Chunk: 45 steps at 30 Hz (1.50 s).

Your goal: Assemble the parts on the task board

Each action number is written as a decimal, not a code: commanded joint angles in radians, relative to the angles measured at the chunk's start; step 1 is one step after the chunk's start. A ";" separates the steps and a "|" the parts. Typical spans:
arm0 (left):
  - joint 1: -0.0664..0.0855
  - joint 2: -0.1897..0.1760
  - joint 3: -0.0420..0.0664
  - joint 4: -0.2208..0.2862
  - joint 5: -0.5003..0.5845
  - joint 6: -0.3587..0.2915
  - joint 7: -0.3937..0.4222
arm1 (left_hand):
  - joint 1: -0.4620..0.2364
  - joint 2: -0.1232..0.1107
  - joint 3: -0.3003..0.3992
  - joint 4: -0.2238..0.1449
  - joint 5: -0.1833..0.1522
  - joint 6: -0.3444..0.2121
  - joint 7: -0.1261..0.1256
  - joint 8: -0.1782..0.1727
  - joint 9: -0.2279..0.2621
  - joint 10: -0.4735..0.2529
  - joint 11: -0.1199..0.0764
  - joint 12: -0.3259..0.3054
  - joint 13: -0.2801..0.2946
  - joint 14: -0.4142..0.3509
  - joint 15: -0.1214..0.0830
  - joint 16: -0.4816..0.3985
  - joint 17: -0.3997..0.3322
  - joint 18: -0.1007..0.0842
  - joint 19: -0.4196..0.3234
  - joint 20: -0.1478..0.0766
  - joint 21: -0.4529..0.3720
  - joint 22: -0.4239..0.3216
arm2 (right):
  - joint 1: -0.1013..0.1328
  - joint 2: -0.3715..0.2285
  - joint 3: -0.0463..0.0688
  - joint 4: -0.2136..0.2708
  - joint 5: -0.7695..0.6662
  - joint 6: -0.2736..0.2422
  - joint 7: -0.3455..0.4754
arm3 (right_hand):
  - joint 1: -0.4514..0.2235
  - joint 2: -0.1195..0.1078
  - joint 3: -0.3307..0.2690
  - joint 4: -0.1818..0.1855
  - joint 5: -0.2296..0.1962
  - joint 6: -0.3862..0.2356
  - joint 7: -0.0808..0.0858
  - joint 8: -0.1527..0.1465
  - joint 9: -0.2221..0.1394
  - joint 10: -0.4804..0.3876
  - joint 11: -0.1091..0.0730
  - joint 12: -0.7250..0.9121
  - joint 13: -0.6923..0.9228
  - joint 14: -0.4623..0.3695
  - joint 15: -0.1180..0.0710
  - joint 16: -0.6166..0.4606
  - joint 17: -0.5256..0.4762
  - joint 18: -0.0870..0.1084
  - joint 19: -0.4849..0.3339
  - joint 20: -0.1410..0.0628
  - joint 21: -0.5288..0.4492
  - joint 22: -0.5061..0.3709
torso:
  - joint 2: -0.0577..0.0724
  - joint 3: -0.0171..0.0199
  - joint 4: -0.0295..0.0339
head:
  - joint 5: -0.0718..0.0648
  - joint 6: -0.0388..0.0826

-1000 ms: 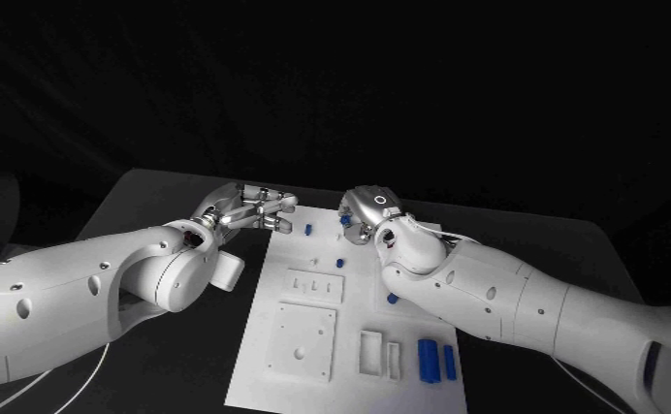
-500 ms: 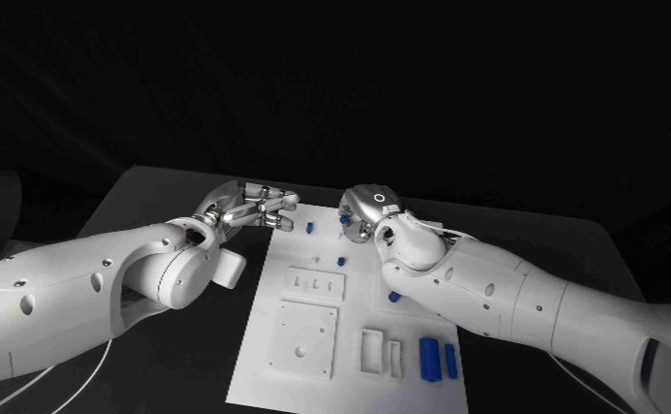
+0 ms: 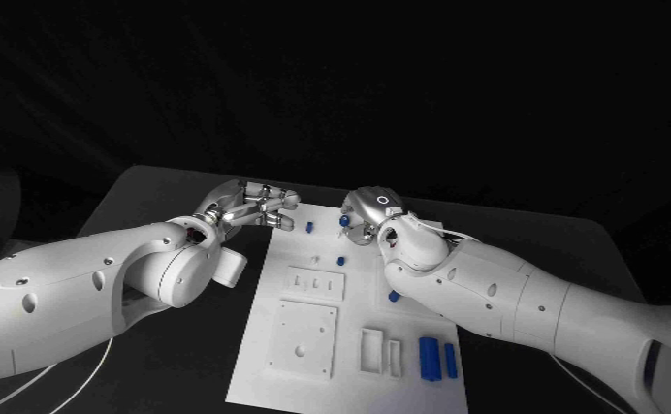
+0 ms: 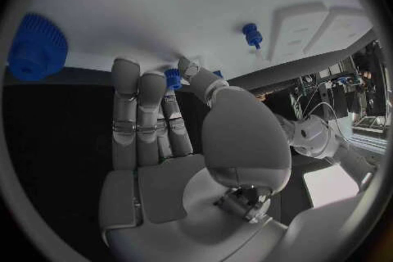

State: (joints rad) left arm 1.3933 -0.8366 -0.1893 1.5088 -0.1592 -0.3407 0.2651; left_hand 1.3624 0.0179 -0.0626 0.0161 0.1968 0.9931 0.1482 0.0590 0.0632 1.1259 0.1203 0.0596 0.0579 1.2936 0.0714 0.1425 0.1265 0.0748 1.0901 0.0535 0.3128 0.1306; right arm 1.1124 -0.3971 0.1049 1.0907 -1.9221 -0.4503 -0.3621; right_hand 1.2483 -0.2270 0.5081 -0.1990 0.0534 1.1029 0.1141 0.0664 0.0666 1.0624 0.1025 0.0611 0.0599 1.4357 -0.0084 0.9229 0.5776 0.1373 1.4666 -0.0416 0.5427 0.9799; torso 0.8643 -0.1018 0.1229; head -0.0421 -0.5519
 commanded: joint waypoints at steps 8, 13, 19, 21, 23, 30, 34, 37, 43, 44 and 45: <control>0.003 -0.005 0.001 -0.001 -0.003 0.020 0.007 | -0.002 -0.002 0.011 -0.007 0.000 -0.004 0.002 0.004 0.001 -0.006 0.000 0.001 0.001 -0.004 -0.001 0.003 -0.001 -0.008 -0.013 0.000 0.013 0.003 | 0.000 -0.076 0.002 0.090 0.043 -0.020 0.022 | 0.058 -0.006 -0.070 0.058 -0.005 -0.027 -0.018 -0.004 0.000 0.000 0.001 0.000 0.000 -0.001 0.009 -0.003 -0.011 0.038 0.036 0.020 -0.030 -0.019 | -0.003 0.0019 -0.0077 | 0.005 0.005; 0.005 -0.014 0.001 -0.001 -0.003 0.017 0.008 | -0.004 -0.004 0.010 -0.008 -0.004 -0.003 0.002 0.004 0.001 -0.006 0.000 0.001 0.001 -0.003 -0.001 0.004 -0.001 -0.007 -0.013 0.000 0.014 0.003 | 0.000 -0.172 0.028 0.184 0.048 -0.042 0.025 | 0.045 0.000 0.009 0.047 -0.005 -0.004 -0.012 -0.003 0.000 0.099 -0.024 -0.002 0.000 0.001 -0.007 0.000 -0.013 0.021 0.037 0.006 -0.016 -0.008 | -0.005 0.0071 -0.0235 | 0.009 0.014; 0.006 -0.016 0.001 -0.012 -0.003 0.017 0.011 | -0.004 -0.003 0.011 -0.009 -0.004 -0.003 0.002 0.004 0.001 -0.005 0.000 0.001 0.001 -0.003 -0.001 0.004 -0.001 -0.007 -0.013 0.000 0.014 0.003 | -0.002 -0.281 0.069 0.269 0.086 -0.024 0.046 | 0.026 -0.001 0.073 0.045 -0.003 0.007 -0.009 -0.003 0.000 0.250 -0.061 0.005 0.008 0.004 -0.029 0.003 -0.011 0.000 0.038 -0.013 0.008 0.011 | -0.012 0.0178 -0.0407 | 0.012 0.018; 0.006 -0.016 0.001 -0.018 -0.003 0.018 0.012 | -0.004 -0.003 0.011 -0.009 -0.004 -0.003 0.002 0.004 0.001 -0.005 0.000 0.001 0.001 -0.003 -0.001 0.004 -0.001 -0.007 -0.013 0.000 0.014 0.003 | -0.004 -0.313 0.081 0.289 0.105 -0.007 0.054 | 0.025 0.001 0.062 0.046 -0.002 0.008 -0.009 -0.003 0.000 0.289 -0.071 -0.001 0.010 0.003 -0.039 0.004 -0.009 -0.011 0.037 -0.025 0.019 0.021 | -0.015 0.0227 -0.0475 | 0.014 0.017; 0.006 -0.015 0.001 -0.023 -0.003 0.019 0.014 | -0.004 -0.003 0.011 -0.009 -0.004 -0.003 0.002 0.004 0.001 -0.005 0.000 0.001 0.001 -0.003 -0.001 0.004 -0.001 -0.007 -0.013 0.000 0.014 0.003 | -0.008 -0.334 0.088 0.296 0.124 0.012 0.060 | 0.021 -0.001 0.043 0.049 0.000 0.007 -0.012 -0.003 0.000 0.331 -0.086 0.008 0.021 0.003 -0.048 0.003 -0.008 -0.018 0.037 -0.032 0.019 0.023 | -0.016 0.0265 -0.0513 | 0.017 0.018; 0.006 -0.015 0.001 -0.036 -0.003 0.021 0.017 | -0.004 -0.003 0.012 -0.010 -0.004 -0.003 0.002 0.003 0.001 -0.004 0.000 0.001 0.001 -0.002 -0.002 0.004 -0.001 -0.007 -0.014 0.000 0.015 0.003 | -0.024 -0.375 0.104 0.282 0.176 0.092 0.085 | 0.028 0.024 -0.143 0.074 0.023 -0.007 -0.030 -0.002 0.000 0.393 -0.129 0.173 0.307 0.008 -0.084 0.000 0.005 -0.055 0.042 -0.074 0.039 0.042 | -0.019 0.0395 -0.0612 | 0.027 0.014; 0.006 -0.017 0.001 -0.039 -0.003 0.022 0.018 | -0.004 -0.003 0.012 -0.010 -0.004 -0.003 0.002 0.003 0.001 -0.004 0.000 0.001 0.001 -0.002 -0.002 0.004 -0.001 -0.007 -0.014 0.000 0.015 0.003 | -0.030 -0.372 0.108 0.256 0.191 0.123 0.097 | 0.033 0.041 -0.219 0.081 0.043 -0.016 -0.028 -0.001 0.001 0.250 -0.130 0.489 0.754 0.006 -0.086 0.018 0.024 -0.056 0.043 -0.075 0.088 0.074 | -0.019 0.0430 -0.0619 | 0.025 0.013; 0.006 -0.017 0.001 -0.043 -0.003 0.023 0.018 | -0.004 -0.003 0.012 -0.010 -0.004 -0.003 0.002 0.003 0.001 -0.004 0.000 0.001 0.001 -0.002 -0.002 0.004 -0.001 -0.007 -0.014 0.000 0.015 0.003 | -0.034 -0.362 0.109 0.243 0.203 0.136 0.098 | 0.023 0.037 -0.228 0.090 0.049 -0.025 -0.025 -0.003 0.000 0.235 -0.124 0.749 1.021 0.000 -0.077 0.052 0.058 -0.056 0.046 -0.067 0.164 0.127 | -0.017 0.0417 -0.0587 | 0.024 0.013; 0.006 -0.012 0.000 -0.050 -0.003 0.027 0.017 | -0.004 -0.003 0.012 -0.010 -0.004 -0.003 0.002 0.003 0.001 -0.004 0.000 0.001 0.001 -0.002 -0.002 0.004 -0.001 -0.007 -0.014 0.000 0.015 0.003 | -0.043 -0.333 0.110 0.217 0.222 0.158 0.093 | 0.025 0.024 -0.220 0.128 0.036 -0.047 -0.020 -0.003 0.001 0.286 -0.113 1.033 1.243 -0.010 -0.065 0.147 0.238 -0.050 0.047 -0.055 0.283 0.229 | -0.016 0.0420 -0.0532 | 0.021 0.008; 0.006 -0.011 0.000 -0.051 -0.003 0.028 0.017 | -0.004 -0.003 0.012 -0.010 -0.004 -0.003 0.002 0.003 0.001 -0.004 0.000 0.001 0.001 -0.002 -0.002 0.004 -0.001 -0.007 -0.014 0.000 0.015 0.003 | -0.044 -0.327 0.110 0.211 0.225 0.161 0.091 | 0.025 0.022 -0.224 0.131 0.045 -0.058 -0.019 -0.002 0.001 0.294 -0.112 1.057 1.259 -0.007 -0.065 0.159 0.267 -0.050 0.048 -0.055 0.302 0.245 | -0.015 0.0424 -0.0525 | 0.020 0.009; 0.006 -0.010 0.000 -0.052 -0.003 0.028 0.017 | -0.004 -0.003 0.012 -0.010 -0.004 -0.003 0.002 0.003 0.001 -0.004 0.000 0.001 0.001 -0.002 -0.002 0.004 -0.001 -0.007 -0.014 0.000 0.015 0.003 | -0.045 -0.321 0.110 0.203 0.228 0.163 0.089 | 0.026 0.023 -0.226 0.133 0.048 -0.065 -0.018 -0.002 0.000 0.295 -0.112 1.060 1.263 -0.005 -0.065 0.159 0.280 -0.049 0.048 -0.054 0.305 0.252 | -0.014 0.0424 -0.0519 | 0.019 0.009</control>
State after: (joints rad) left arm 1.3981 -0.8498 -0.1899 1.4569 -0.1595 -0.3317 0.2689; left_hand 1.3645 0.0199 -0.0544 0.0079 0.1944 0.9914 0.1500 0.0590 0.0631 1.1252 0.1197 0.0596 0.0579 1.2936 0.0714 0.1425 0.1263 0.0748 1.0828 0.0536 0.3249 0.1322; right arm 1.0693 -0.7226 0.2142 1.3009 -1.7193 -0.3328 -0.2819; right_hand 1.2724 -0.1961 0.2829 -0.0689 0.0977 1.0448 0.0955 0.0660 0.0670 1.3512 -0.0074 1.1141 1.3054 1.4303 -0.0753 1.0784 0.8455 0.0916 1.4666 -0.1032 0.8423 1.2262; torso 0.8478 -0.0601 0.0677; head -0.0208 -0.5427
